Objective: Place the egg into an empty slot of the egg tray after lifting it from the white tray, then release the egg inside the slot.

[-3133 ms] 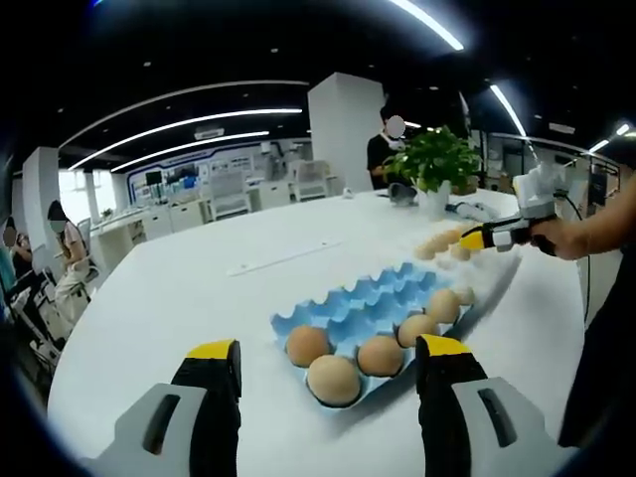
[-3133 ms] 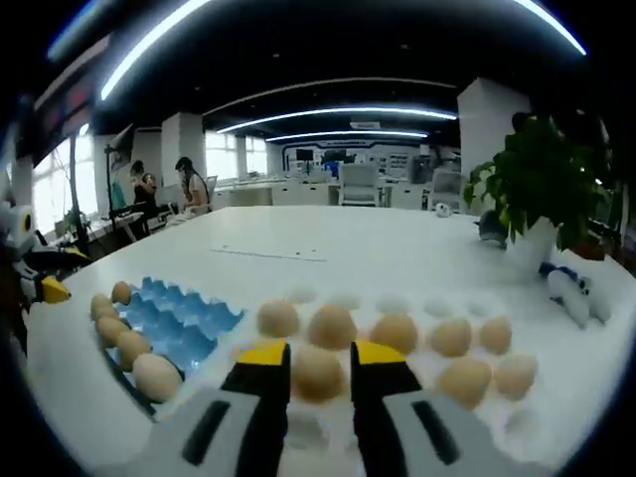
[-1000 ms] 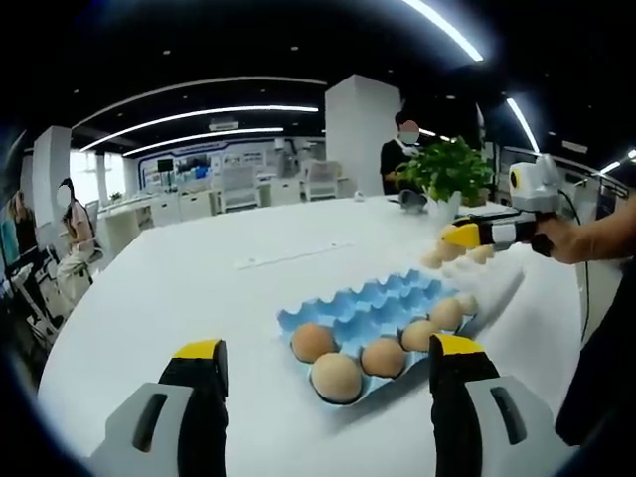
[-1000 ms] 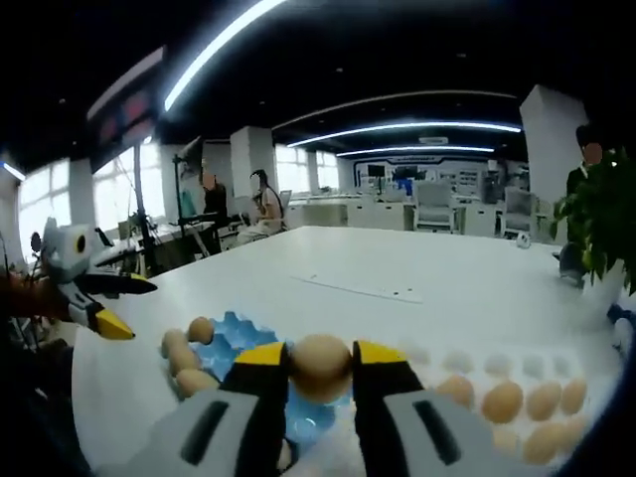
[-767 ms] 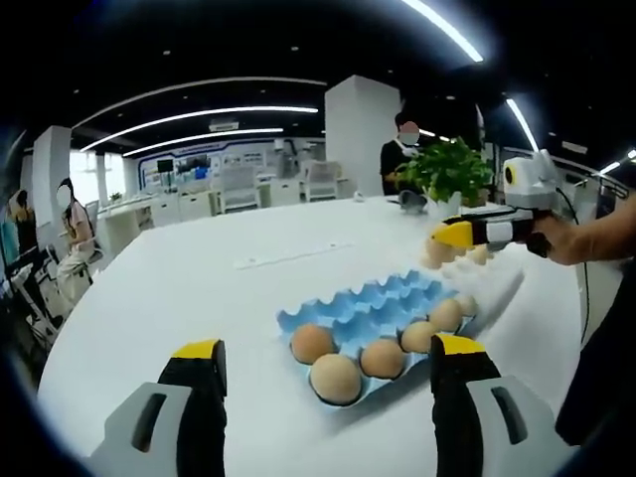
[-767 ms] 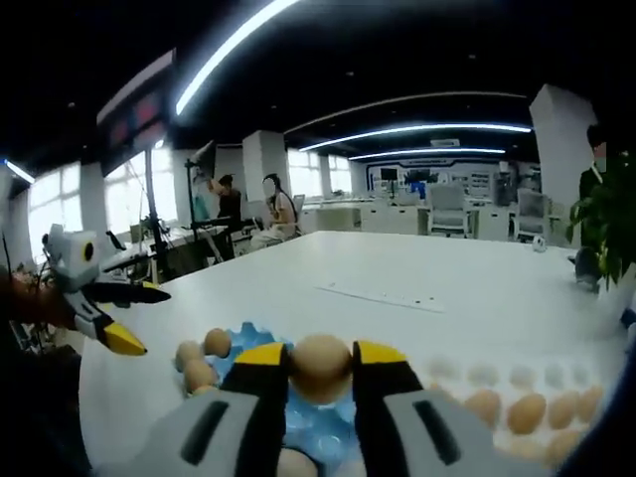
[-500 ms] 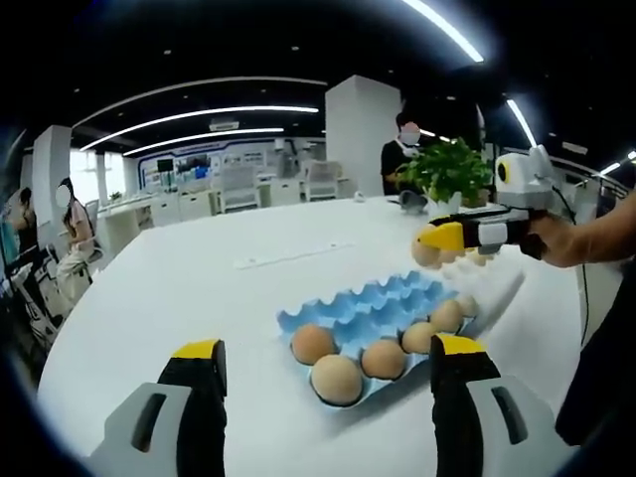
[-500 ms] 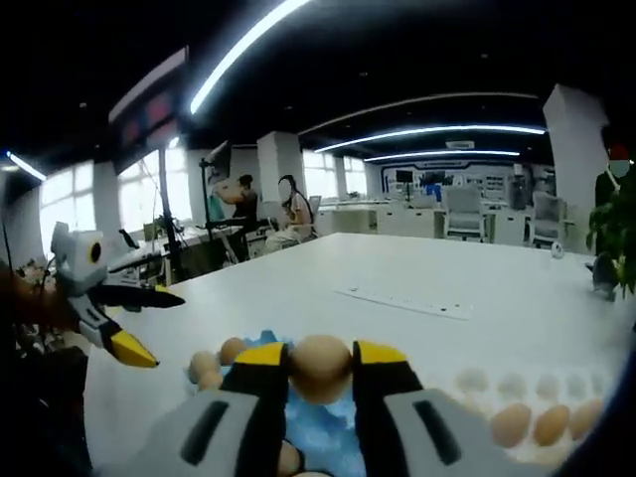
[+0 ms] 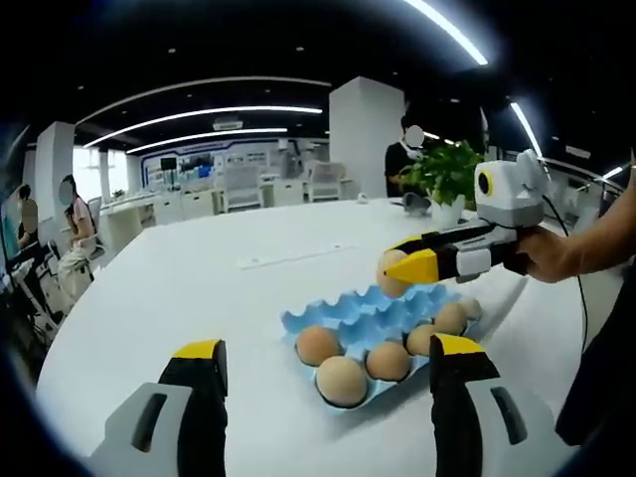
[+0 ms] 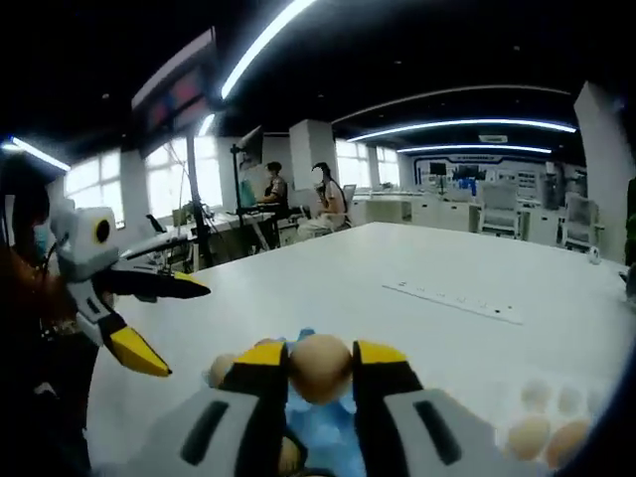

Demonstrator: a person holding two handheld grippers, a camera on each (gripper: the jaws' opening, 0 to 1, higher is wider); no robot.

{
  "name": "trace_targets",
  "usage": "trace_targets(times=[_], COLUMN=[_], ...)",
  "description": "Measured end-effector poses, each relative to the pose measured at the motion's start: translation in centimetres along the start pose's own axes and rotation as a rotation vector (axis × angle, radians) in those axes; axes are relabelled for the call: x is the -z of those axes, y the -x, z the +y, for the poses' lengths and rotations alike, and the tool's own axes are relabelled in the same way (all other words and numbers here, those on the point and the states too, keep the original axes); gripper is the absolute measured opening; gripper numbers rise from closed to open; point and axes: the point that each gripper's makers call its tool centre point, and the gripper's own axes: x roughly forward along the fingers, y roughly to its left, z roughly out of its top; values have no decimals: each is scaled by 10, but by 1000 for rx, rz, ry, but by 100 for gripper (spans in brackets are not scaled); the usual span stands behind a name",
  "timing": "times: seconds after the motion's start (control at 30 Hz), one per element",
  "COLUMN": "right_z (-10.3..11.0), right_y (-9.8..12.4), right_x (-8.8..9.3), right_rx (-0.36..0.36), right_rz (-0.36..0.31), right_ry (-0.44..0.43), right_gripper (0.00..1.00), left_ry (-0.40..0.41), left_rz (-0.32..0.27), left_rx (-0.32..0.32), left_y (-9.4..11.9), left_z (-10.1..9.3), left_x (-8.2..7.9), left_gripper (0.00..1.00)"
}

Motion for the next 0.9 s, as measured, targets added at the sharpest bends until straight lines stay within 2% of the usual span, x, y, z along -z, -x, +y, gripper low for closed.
trace_targets(times=[0.4, 0.9], right_z=[10, 19], right_y=[-22, -38], right_x=[22, 34], right_rx=[-49, -82], right_rz=[55, 89], right_ry=[0, -12], right_gripper=[25, 25], left_ry=[1, 5], left_rz=[9, 11], left_rx=[5, -1], left_y=[-4, -4], left_z=[1, 4], left_x=[5, 7], left_gripper=[84, 83])
